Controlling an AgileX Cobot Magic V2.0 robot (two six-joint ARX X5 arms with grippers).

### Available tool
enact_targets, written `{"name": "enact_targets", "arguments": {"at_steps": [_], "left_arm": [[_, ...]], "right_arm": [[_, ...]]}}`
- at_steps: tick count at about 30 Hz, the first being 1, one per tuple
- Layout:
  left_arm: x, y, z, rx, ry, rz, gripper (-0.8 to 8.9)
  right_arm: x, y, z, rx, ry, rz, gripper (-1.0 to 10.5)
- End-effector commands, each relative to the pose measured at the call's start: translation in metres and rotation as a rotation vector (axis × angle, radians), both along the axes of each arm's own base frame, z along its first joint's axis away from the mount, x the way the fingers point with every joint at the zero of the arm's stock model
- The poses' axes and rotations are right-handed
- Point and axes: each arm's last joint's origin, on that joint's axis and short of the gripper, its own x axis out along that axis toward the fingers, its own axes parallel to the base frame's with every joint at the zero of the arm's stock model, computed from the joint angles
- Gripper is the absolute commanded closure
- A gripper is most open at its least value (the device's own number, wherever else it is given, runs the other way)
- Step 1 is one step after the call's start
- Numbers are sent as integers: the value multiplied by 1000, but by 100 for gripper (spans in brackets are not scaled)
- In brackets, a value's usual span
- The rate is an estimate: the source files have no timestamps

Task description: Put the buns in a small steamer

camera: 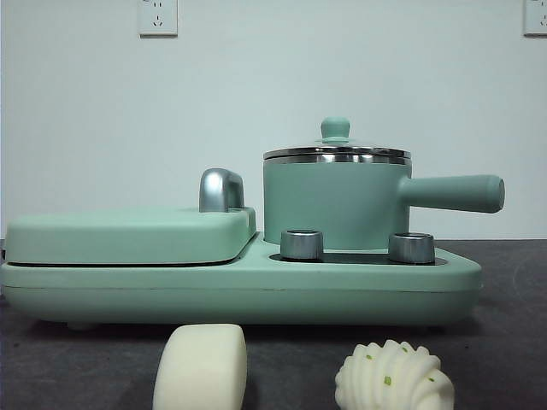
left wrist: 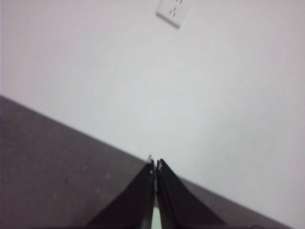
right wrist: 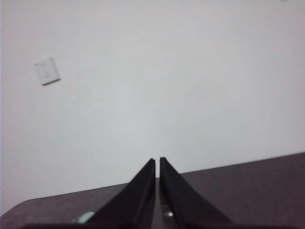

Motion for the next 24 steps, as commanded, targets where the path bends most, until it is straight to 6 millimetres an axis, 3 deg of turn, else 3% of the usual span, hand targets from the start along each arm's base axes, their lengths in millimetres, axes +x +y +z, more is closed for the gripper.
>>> {"name": "enact_targets", "arguments": {"at_steps": [1, 7, 12, 24], "left_arm": [[-1, -1, 26, 16, -5, -24, 804], [13, -5, 65, 122, 48, -141, 804], [37, -10, 88, 165, 115, -279, 804], [90, -40, 104, 429, 276, -515, 804]], "right_arm": [[-1, 0, 20, -18, 8, 6, 935], [9, 3, 52, -70, 75, 70, 935], [27, 6, 68, -140, 172, 156, 935], [71, 19, 69, -268, 366, 338, 935]]}}
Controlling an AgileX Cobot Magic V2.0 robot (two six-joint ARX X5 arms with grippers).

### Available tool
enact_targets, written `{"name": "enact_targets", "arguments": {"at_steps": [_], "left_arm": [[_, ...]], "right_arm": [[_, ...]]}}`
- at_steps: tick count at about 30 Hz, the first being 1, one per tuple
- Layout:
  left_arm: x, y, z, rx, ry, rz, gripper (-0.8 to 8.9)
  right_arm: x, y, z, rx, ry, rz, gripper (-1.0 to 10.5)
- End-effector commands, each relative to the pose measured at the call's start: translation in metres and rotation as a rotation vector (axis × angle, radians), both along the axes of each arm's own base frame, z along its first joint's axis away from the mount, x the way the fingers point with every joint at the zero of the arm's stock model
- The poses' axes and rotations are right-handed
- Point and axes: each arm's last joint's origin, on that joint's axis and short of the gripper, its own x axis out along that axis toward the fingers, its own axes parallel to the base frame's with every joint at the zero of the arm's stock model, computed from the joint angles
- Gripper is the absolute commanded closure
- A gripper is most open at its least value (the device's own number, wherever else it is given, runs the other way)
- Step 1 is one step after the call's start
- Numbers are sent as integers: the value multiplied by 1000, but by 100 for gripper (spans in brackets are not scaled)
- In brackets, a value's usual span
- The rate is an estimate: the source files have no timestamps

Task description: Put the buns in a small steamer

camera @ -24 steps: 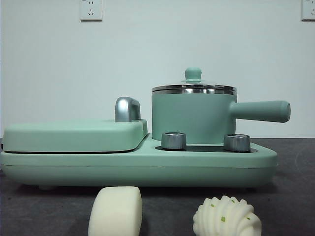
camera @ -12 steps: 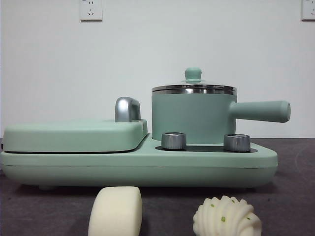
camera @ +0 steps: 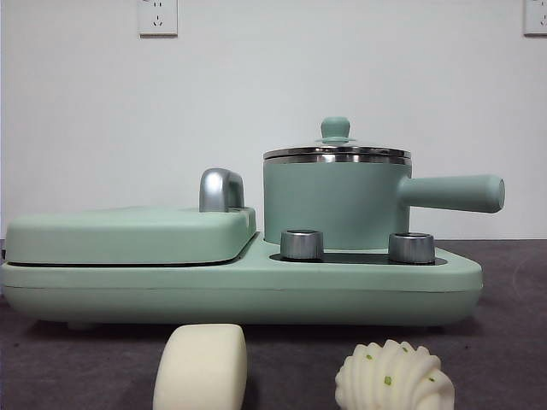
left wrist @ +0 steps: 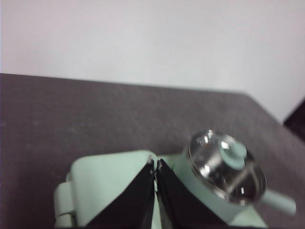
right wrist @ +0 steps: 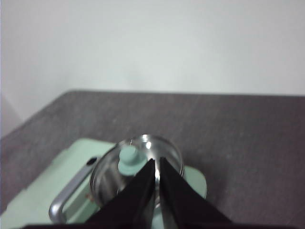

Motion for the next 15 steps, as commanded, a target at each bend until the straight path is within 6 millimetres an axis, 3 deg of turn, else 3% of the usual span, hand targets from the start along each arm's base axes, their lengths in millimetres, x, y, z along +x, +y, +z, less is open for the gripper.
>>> {"name": "enact_targets", "arguments": {"at_steps": [1, 12, 15], "left_arm": [[8, -9, 5, 105, -40, -81, 804], [15, -48, -20, 448, -3, -407, 804], [12, -53, -23, 503, -25, -461, 756]], "right_arm": [[6, 5, 2, -62, -11, 50, 935], [7, 25, -21, -353, 28, 272, 934], [5, 27, -22, -397, 8, 310, 902]]}}
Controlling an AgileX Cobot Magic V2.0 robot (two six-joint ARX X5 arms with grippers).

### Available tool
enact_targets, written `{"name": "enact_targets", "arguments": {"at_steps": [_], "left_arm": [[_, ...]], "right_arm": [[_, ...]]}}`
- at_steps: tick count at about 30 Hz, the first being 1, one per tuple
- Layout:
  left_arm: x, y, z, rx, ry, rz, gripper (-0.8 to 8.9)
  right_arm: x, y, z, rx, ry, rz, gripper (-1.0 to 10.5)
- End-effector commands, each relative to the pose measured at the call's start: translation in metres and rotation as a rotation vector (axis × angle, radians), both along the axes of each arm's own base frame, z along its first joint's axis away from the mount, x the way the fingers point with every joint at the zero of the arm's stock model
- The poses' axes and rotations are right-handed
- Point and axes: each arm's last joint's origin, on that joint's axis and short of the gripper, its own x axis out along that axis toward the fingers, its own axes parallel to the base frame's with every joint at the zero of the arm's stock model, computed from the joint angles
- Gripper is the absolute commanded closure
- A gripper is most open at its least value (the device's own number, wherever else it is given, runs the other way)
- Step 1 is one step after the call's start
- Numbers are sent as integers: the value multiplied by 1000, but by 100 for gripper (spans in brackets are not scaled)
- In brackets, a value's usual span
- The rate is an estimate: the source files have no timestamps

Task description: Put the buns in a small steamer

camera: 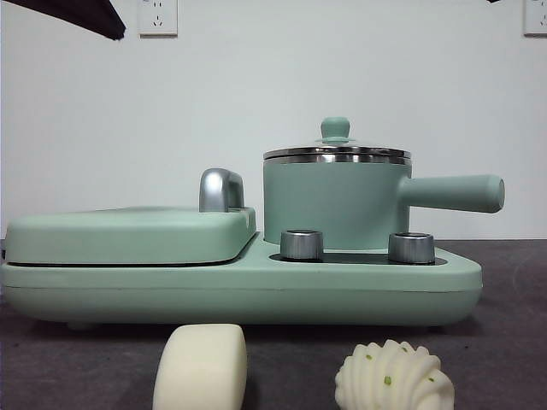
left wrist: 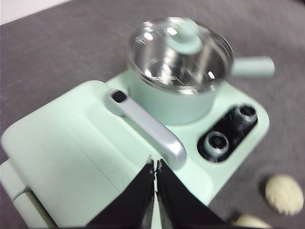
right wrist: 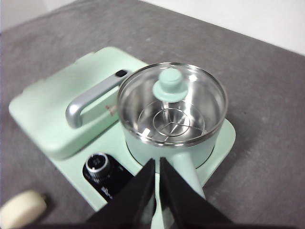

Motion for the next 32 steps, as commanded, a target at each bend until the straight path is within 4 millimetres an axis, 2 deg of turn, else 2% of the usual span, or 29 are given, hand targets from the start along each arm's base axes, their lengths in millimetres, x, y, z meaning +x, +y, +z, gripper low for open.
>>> {"name": "enact_targets", "arguments": {"at_steps": [1, 5, 7, 14, 19, 28, 32], "left_arm": [[-1, -5, 7, 59, -92, -90, 716], [-1, -9, 9, 50, -112, -109, 507], [-2, -10, 10, 45, -125, -116, 464], [6, -24, 15, -54, -161, -110, 471], [21, -49, 12, -144, -175, -137, 475], [66, -109, -20, -285, -208, -185, 485], [88, -132, -35, -317, -225, -154, 513]], "right_arm": [[-1, 2, 5, -61, -64, 55, 856], [-2, 4, 4, -61, -61, 68, 658], [-2, 5, 4, -61, -60, 70, 631], [-2, 4, 4, -52, -53, 65, 631], [-2, 4, 4, -48, -49, 62, 631], [-2, 4, 5, -34, -41, 54, 631], [-2, 5, 5, -34, -41, 54, 631]]}}
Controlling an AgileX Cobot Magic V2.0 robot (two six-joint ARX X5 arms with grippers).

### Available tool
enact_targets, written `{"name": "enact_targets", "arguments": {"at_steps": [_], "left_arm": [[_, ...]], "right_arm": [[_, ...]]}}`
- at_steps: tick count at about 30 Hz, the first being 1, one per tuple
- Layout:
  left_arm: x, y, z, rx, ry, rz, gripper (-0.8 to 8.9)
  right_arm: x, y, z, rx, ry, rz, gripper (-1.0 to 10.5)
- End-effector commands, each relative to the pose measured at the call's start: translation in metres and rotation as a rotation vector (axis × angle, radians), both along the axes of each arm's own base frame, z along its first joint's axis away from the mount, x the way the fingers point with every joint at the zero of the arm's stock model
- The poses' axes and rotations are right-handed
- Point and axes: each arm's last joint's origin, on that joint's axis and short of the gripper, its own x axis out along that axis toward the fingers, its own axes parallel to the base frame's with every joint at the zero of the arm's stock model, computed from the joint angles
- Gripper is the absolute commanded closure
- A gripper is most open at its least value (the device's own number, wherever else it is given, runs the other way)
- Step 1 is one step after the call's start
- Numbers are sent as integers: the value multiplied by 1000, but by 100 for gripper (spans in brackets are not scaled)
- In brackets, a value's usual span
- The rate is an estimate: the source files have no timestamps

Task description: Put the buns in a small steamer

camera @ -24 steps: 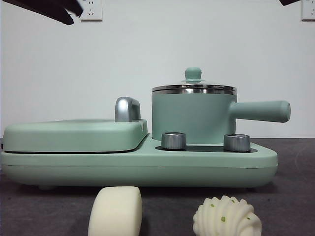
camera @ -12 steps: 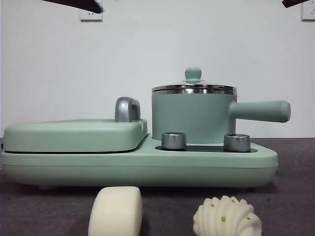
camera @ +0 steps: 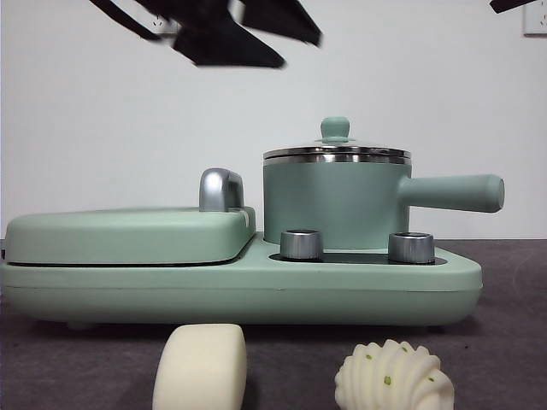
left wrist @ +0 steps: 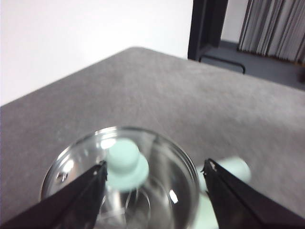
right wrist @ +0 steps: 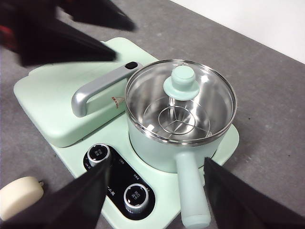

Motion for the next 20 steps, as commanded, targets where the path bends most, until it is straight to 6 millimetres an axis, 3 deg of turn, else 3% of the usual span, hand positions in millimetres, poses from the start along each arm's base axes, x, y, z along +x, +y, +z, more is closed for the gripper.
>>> {"name": "enact_targets", "arguments": {"at_steps": [1, 9, 15, 20], "left_arm": [[16, -18, -1, -38, -9, 11, 512], [54, -53, -24, 3, 42, 2, 510], [59, -57, -42, 54, 93, 1, 510], [60, -58, -43, 70, 79, -3, 512]], "right_arm": [[0, 1, 6, 14, -16, 0, 631], [1, 1, 6, 15, -21, 0, 631], [1, 1, 7, 16, -24, 0, 631], [1, 1, 7, 17, -24, 0, 631]]}}
